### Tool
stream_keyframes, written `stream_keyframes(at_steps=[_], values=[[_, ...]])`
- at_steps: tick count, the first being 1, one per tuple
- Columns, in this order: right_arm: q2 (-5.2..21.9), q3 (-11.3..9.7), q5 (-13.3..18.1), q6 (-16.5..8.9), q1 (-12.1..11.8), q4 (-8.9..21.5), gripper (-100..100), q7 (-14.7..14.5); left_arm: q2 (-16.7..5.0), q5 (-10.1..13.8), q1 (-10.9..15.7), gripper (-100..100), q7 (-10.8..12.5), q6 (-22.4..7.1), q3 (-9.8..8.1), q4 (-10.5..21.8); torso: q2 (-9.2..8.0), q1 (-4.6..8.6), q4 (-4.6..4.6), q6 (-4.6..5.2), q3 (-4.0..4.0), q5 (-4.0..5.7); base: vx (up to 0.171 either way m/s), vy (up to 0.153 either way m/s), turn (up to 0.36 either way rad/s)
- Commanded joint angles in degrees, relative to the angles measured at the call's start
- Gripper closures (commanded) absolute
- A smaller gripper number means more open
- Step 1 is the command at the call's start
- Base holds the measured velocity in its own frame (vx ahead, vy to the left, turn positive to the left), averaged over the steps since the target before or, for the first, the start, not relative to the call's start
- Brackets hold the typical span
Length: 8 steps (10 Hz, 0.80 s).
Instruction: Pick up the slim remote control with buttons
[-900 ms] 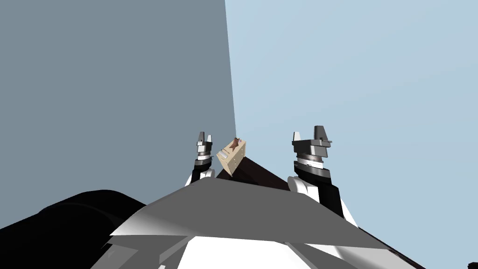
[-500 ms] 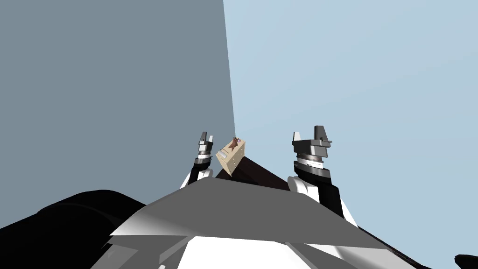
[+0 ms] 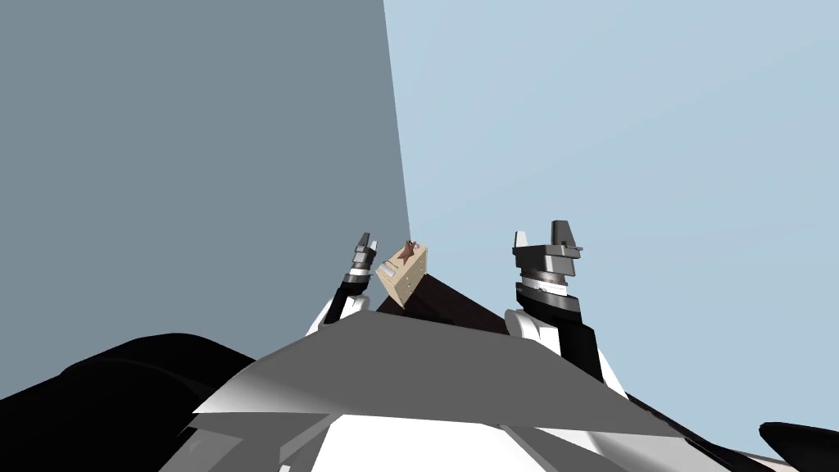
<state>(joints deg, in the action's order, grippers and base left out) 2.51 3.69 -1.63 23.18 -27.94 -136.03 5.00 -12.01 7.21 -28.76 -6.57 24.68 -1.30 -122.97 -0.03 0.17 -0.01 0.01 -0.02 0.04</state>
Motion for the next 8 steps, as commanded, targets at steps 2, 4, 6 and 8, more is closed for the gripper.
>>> stream_keyframes(at_steps=[2,4,6,8], values=[[0.0,0.0,0.0,0.0,0.0,0.0,0,0.0,-3.3,2.8,0.5,-100,-1.1,-4.2,0.02,1.4,-0.01,-0.03,0.00,-0.01,-0.01,0.00,-0.014,-0.041,-0.039],[0.0,0.0,0.0,0.0,0.0,0.0,0,0.0,-5.4,4.7,1.1,-100,-1.7,-6.3,0.05,2.4,-0.01,-0.05,0.00,-0.01,-0.01,-0.01,-0.008,-0.032,-0.038],[0.0,0.0,0.0,0.0,0.0,0.0,0,0.0,-7.4,6.7,1.7,-100,-2.4,-8.9,0.11,3.6,0.02,-0.07,0.00,-0.01,0.01,-0.01,-0.003,-0.033,-0.051],[0.0,0.0,0.0,0.0,0.0,0.0,0,0.0,-9.4,8.7,2.3,-100,-3.1,-11.3,0.19,5.0,0.02,-0.06,0.00,-0.02,0.01,-0.01,-0.003,-0.035,-0.055]])
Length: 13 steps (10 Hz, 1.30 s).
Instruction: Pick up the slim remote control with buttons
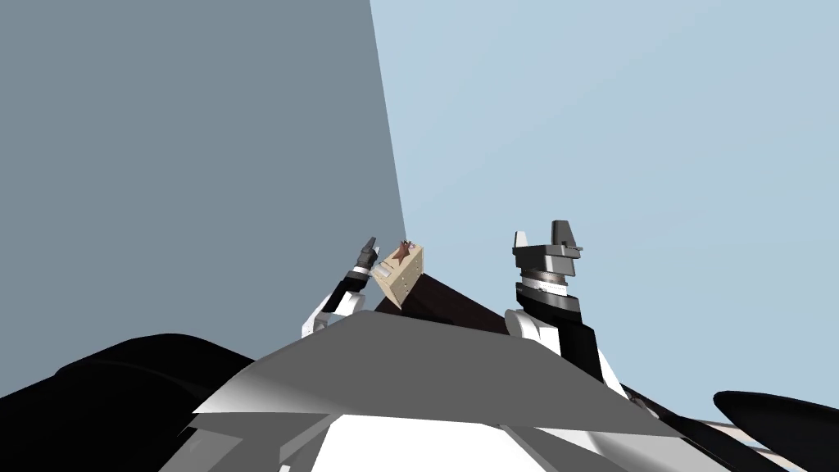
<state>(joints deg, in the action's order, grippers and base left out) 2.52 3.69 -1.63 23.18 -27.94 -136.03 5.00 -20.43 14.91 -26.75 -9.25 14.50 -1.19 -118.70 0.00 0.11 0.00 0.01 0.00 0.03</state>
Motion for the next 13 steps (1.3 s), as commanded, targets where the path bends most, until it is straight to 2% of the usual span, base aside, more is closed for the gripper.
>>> stream_keyframes(at_steps=[1,2,3,4,5,6,7,8,9,10,11,12,13], values=[[0.0,0.0,0.0,0.0,0.0,0.0,0,0.0,-0.9,1.0,0.3,-100,-0.4,-2.0,0.09,0.7,0.00,0.00,0.00,0.00,0.00,0.00,-0.001,-0.025,-0.034],[0.0,0.0,0.0,0.0,0.0,0.0,0,0.0,-2.9,3.1,0.9,-100,-1.0,-4.0,0.21,2.2,0.00,-0.02,0.00,-0.02,0.00,-0.01,0.000,-0.033,-0.079],[0.0,0.0,0.0,0.0,0.0,0.0,0,0.0,-2.9,3.1,0.9,-100,-1.0,-4.8,0.21,2.2,0.00,-0.02,0.00,0.00,0.00,0.00,0.000,-0.026,-0.038],[0.0,0.0,0.0,0.0,0.0,0.0,0,0.0,-4.8,5.2,1.5,-100,-1.7,-6.8,0.36,3.8,0.00,-0.03,0.00,-0.02,0.00,-0.01,-0.001,-0.028,-0.076],[0.0,0.0,0.0,0.0,0.0,0.0,0,0.0,-4.8,5.2,1.5,-100,-1.7,-7.7,0.36,3.8,0.01,-0.03,0.00,0.00,0.00,-0.01,0.002,-0.020,-0.055],[0.0,0.0,0.0,0.0,0.0,0.0,0,0.0,-6.6,7.4,2.1,-100,-2.3,-10.3,0.55,5.6,0.00,-0.05,0.00,-0.02,0.00,-0.01,0.005,-0.023,-0.097],[0.0,0.0,0.0,0.0,0.0,0.0,0,0.0,-6.6,7.4,2.1,-100,-2.3,-10.6,0.55,5.6,0.02,-0.06,0.01,0.00,0.01,-0.01,0.007,-0.018,-0.047],[0.0,0.0,0.0,0.0,0.0,0.0,0,0.0,-8.4,9.6,2.8,-100,-2.9,-12.6,0.78,7.5,0.02,-0.06,0.01,-0.03,0.01,-0.01,0.011,-0.022,-0.097],[0.0,0.0,0.0,0.0,0.0,0.0,0,0.0,-8.4,9.6,2.8,-100,-2.9,-13.6,0.78,7.5,0.04,-0.05,0.01,0.00,0.02,-0.01,0.009,-0.013,-0.055],[0.0,0.0,0.0,0.0,0.0,0.0,0,0.0,-10.1,11.8,3.4,-100,-3.4,-15.9,1.04,9.5,0.03,-0.08,0.01,-0.03,0.02,-0.01,0.011,-0.012,-0.100],[0.0,0.0,0.0,0.0,0.0,0.0,0,0.0,-10.1,11.8,3.4,-100,-3.4,-16.5,1.04,9.5,0.05,-0.09,0.01,-0.01,0.03,-0.02,0.010,-0.009,-0.065],[0.0,0.0,0.0,0.0,0.0,0.0,0,0.0,-11.7,14.0,4.0,-100,-3.9,-18.8,1.34,11.7,0.03,-0.10,0.01,-0.03,0.02,-0.02,0.012,-0.011,-0.117],[0.0,0.0,0.0,0.0,0.0,0.0,0,0.0,-11.7,14.0,4.0,-100,-3.9,-19.4,1.34,11.7,0.04,-0.11,0.01,-0.01,0.03,-0.02,0.012,-0.004,-0.060]])
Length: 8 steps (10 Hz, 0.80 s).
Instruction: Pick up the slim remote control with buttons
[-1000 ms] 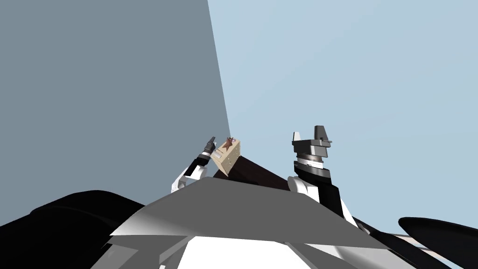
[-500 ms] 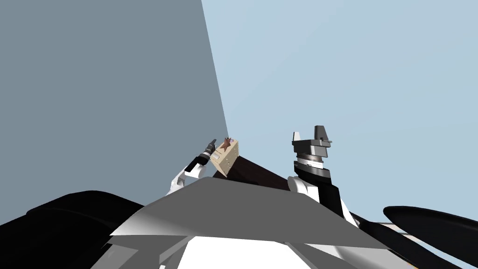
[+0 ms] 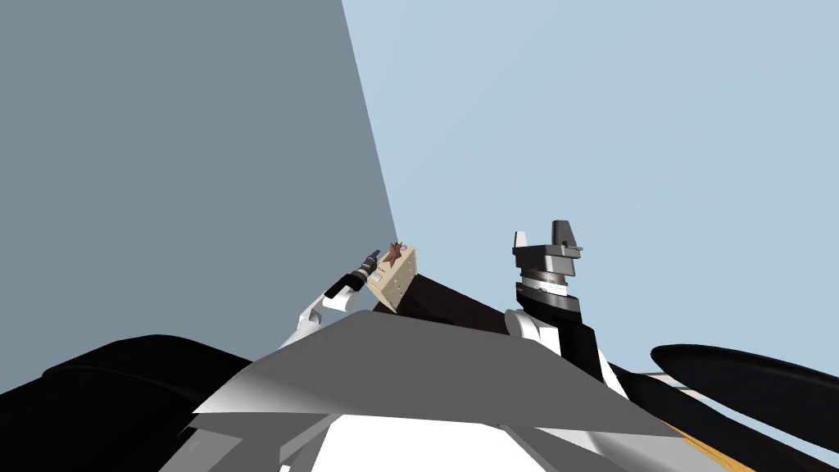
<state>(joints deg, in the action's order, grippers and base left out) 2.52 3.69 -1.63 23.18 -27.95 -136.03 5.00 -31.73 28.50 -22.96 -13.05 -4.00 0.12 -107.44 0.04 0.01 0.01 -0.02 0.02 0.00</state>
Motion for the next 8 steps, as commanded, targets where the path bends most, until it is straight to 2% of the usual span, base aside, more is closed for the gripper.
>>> stream_keyframes(at_steps=[1,2,3,4,5,6,7,8], values=[[0.0,0.0,0.0,0.0,0.0,0.0,0,0.0,-1.9,2.6,0.9,-100,-0.5,-2.9,0.37,2.7,0.00,0.00,0.00,0.00,0.00,0.00,0.015,0.001,-0.129],[0.0,0.0,0.0,0.0,0.0,0.0,0,0.0,-1.9,2.6,0.9,-100,-0.5,-3.8,0.37,2.7,0.01,-0.03,0.00,0.02,0.01,0.00,0.014,0.003,-0.055],[0.0,0.0,0.0,0.0,0.0,0.0,0,0.0,-3.3,4.7,1.5,-100,-0.9,-6.0,0.75,5.1,0.01,-0.03,0.00,0.00,0.01,-0.01,0.021,0.000,-0.102],[0.0,0.0,0.0,0.0,0.0,0.0,0,0.0,-3.3,4.7,1.5,-100,-0.9,-6.7,0.75,5.1,0.04,-0.03,0.01,0.02,0.02,-0.01,0.017,0.005,-0.083],[0.0,0.0,0.0,0.0,0.0,0.0,0,0.0,-4.6,6.8,2.1,-100,-1.3,-8.9,1.16,7.5,0.02,-0.05,0.01,0.00,0.01,-0.01,0.022,0.008,-0.165],[0.0,0.0,0.0,0.0,0.0,0.0,0,0.0,-4.6,6.8,2.1,-100,-1.3,-9.4,1.16,7.6,0.04,-0.06,0.01,0.03,0.02,-0.01,0.018,0.012,-0.056],[0.0,0.0,0.0,0.0,0.0,0.0,0,0.0,-5.8,8.9,2.7,-100,-1.6,-12.0,1.60,9.7,0.03,-0.07,0.01,-0.02,0.02,-0.01,0.022,0.014,-0.107],[0.0,0.0,0.0,0.0,0.0,0.0,0,0.0,-5.8,8.9,2.7,-100,-1.6,-12.2,1.60,10.1,0.04,-0.09,0.01,0.01,0.02,-0.02,0.020,0.019,-0.076]])
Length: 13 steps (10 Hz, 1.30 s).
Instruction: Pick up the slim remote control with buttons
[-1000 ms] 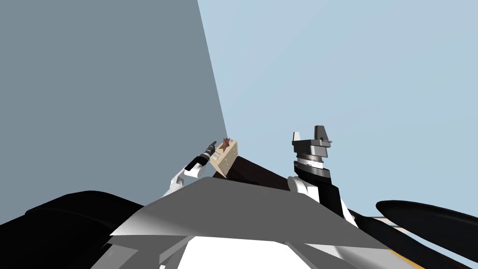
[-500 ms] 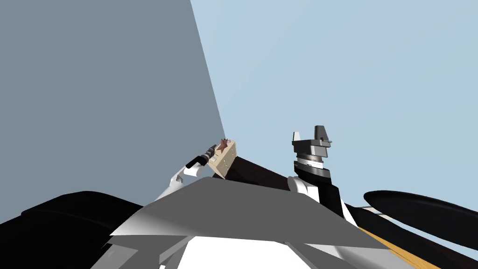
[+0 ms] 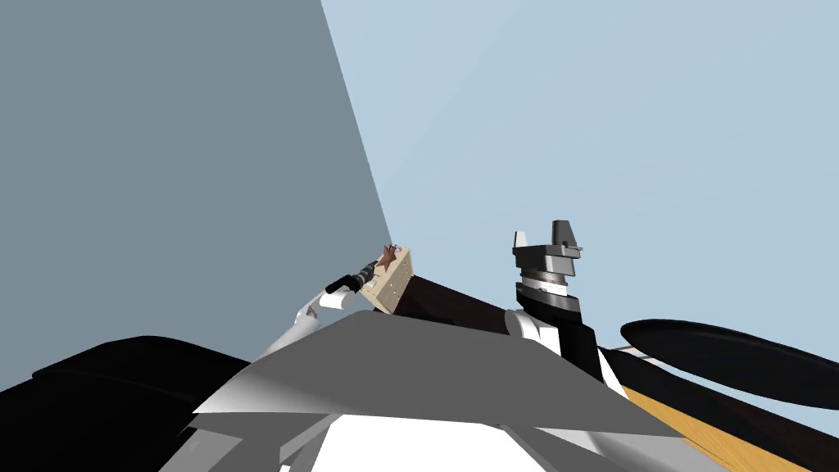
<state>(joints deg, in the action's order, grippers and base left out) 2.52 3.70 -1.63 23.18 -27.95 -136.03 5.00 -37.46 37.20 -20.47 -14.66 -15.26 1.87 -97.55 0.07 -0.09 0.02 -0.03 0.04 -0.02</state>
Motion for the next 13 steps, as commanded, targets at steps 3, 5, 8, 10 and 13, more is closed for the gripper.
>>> stream_keyframes(at_steps=[3,5,8,10,13], values=[[0.0,0.0,0.0,0.0,0.0,0.0,0,0.0,-2.3,4.2,1.3,-100,-0.4,-5.7,0.82,5.2,0.00,-0.02,0.00,0.00,0.00,-0.01,0.025,0.025,-0.115],[0.0,0.0,0.0,0.0,0.0,0.0,0,0.0,-3.2,6.0,1.8,-100,-0.6,-8.2,1.34,8.3,0.03,-0.01,0.01,-0.01,0.02,0.01,0.030,0.024,-0.126],[0.0,0.0,0.0,0.0,0.0,0.0,0,0.0,-4.0,7.8,2.4,-100,-0.7,-10.8,1.89,11.0,0.04,-0.08,0.01,0.01,0.02,-0.01,0.026,0.036,-0.102],[0.0,0.0,0.0,0.0,0.0,0.0,0,0.0,-4.7,9.6,2.8,-100,-0.7,-13.0,2.45,13.8,0.05,-0.09,0.00,0.01,0.02,-0.01,0.030,0.046,-0.108],[0.0,0.0,0.0,0.0,0.0,0.0,0,0.0,-5.8,12.7,3.8,-100,-0.6,-16.9,3.61,18.8,0.04,-0.07,0.01,-0.01,0.02,-0.03,0.030,0.047,-0.136]])
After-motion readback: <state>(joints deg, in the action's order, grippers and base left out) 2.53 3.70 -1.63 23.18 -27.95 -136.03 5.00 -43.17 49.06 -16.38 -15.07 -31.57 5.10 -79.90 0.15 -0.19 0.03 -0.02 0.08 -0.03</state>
